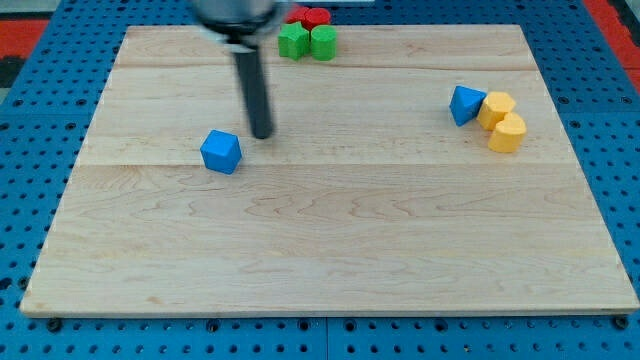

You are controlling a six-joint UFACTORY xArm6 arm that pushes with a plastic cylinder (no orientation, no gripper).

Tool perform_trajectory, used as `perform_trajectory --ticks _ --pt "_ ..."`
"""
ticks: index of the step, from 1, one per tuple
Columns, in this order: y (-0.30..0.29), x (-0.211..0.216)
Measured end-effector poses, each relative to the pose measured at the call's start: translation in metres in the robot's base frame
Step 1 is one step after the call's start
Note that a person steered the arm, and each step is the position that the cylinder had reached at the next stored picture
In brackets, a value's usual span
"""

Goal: Slide the blue cube into the yellow blocks

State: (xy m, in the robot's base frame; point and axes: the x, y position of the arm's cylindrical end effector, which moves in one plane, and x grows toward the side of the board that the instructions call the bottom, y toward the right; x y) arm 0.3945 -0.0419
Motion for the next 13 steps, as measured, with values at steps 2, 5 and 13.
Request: perform_trajectory --ticks 2,5,13 --pt "-0.129 -0.005" --pt "0.031 0.016" --pt "0.142 -0.024"
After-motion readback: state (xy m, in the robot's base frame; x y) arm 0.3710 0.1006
